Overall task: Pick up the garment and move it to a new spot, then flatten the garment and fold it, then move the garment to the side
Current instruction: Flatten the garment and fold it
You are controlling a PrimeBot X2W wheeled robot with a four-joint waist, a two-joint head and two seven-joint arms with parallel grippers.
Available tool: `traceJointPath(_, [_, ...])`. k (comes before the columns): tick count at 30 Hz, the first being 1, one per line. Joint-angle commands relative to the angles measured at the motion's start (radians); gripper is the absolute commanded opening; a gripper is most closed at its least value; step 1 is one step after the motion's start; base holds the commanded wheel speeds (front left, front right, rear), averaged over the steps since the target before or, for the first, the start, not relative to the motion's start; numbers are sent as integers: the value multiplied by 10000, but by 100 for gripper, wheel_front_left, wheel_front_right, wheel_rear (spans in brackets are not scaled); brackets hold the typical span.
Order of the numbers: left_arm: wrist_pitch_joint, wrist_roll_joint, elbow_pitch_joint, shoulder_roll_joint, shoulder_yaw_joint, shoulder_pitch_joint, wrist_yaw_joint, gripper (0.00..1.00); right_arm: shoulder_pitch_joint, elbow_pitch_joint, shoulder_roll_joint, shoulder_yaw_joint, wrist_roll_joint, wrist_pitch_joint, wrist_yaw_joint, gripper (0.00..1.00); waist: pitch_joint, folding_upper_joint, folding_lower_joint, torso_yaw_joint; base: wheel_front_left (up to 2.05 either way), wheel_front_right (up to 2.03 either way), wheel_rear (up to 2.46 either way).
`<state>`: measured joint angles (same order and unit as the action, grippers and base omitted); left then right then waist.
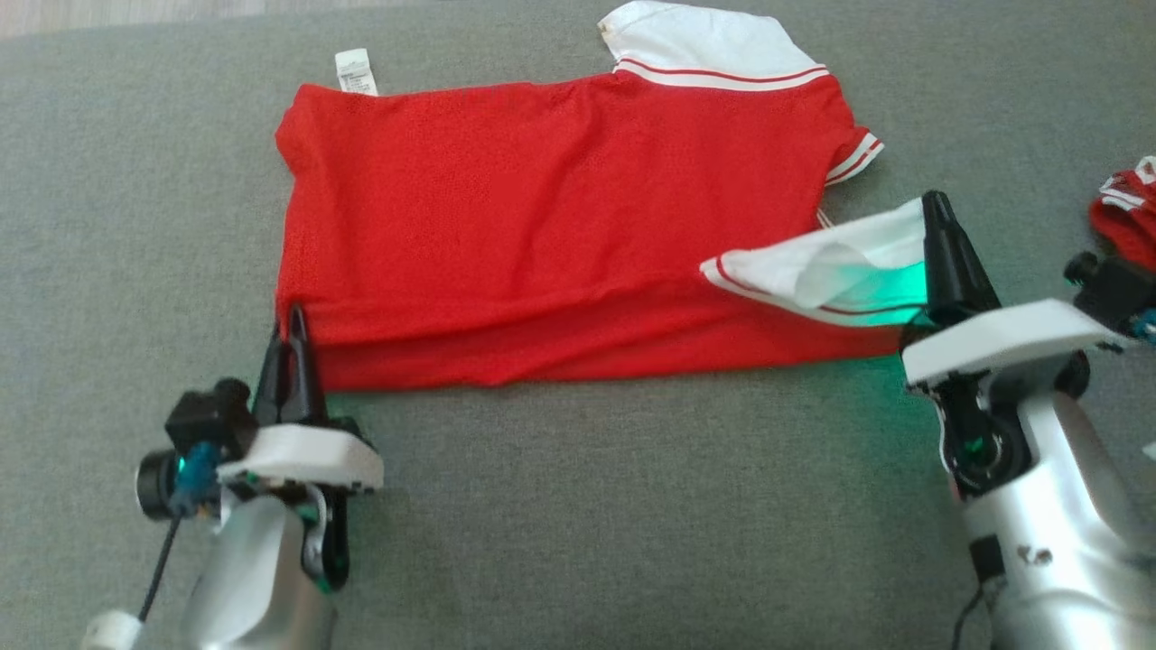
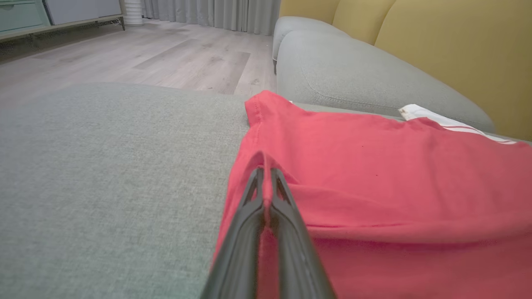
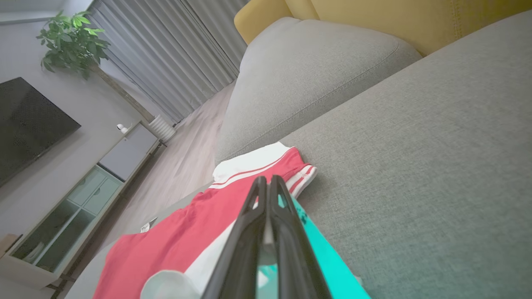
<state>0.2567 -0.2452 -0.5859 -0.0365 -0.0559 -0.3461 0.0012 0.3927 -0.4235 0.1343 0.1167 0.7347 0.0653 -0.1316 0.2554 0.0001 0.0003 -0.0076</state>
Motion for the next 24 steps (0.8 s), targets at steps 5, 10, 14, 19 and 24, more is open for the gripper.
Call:
traceJointPath(5, [51, 202, 65, -137, 705, -699, 448, 88, 951, -600, -144, 150, -752, 962, 9, 100, 80, -1, -3, 45, 0, 0, 0])
traceJointPath(10, [51, 424, 315, -137, 913, -316, 686, 100, 1031, -1035, -10, 501, -2102, 1844, 9, 100, -47, -1, -3, 3, 0, 0, 0])
traceJointPath(14, [51, 844, 917, -137, 934, 409, 749, 100, 589, -796, -96, 263, -3339, 1955, 9, 100, -261, -1, -3, -33, 0, 0, 0])
traceJointPath(19, [51, 1321, 1489, -137, 624, 1431, 684, 100, -669, 29, -421, -14, -4817, 1961, 9, 100, -724, -1, -3, -46, 0, 0, 0])
traceJointPath(24, [51, 1442, 1804, -137, 407, 2350, 651, 100, -1847, 303, -679, -121, -5541, 1963, 9, 100, -1275, -1, -3, -88, 0, 0, 0])
